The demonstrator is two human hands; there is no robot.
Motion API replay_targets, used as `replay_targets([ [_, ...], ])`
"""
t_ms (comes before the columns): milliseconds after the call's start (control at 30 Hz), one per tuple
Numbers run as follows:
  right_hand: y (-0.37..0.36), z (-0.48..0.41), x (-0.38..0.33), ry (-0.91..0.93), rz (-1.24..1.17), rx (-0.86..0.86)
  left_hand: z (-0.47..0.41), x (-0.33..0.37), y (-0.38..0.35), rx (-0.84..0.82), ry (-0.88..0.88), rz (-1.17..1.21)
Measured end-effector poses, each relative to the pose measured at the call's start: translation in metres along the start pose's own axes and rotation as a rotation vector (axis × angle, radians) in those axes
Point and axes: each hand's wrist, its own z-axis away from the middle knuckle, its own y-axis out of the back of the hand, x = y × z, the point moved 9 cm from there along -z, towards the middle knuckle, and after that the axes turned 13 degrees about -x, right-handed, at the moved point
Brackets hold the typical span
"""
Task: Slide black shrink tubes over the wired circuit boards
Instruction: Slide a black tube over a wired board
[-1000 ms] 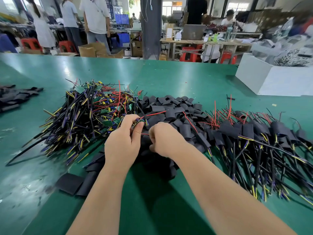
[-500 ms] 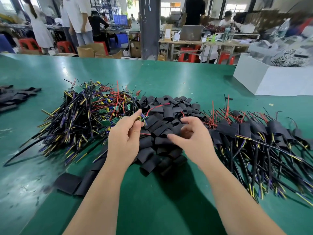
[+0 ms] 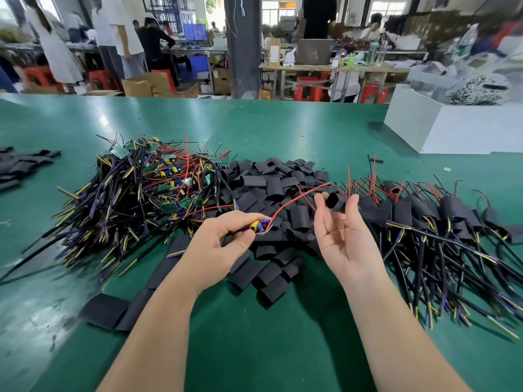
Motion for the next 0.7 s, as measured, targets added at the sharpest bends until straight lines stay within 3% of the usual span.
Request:
replay_targets([
  [367, -0.004, -0.004, -0.01, 0.041, -0.145, -0.031, 0.001, -0.002, -0.009, -0.088, 0.073, -0.084],
  [700, -0.014, 0.0, 0.0, -0.062, 0.161, -0.095, 0.0, -0.003, -0.017, -0.128, 0.074, -0.112],
])
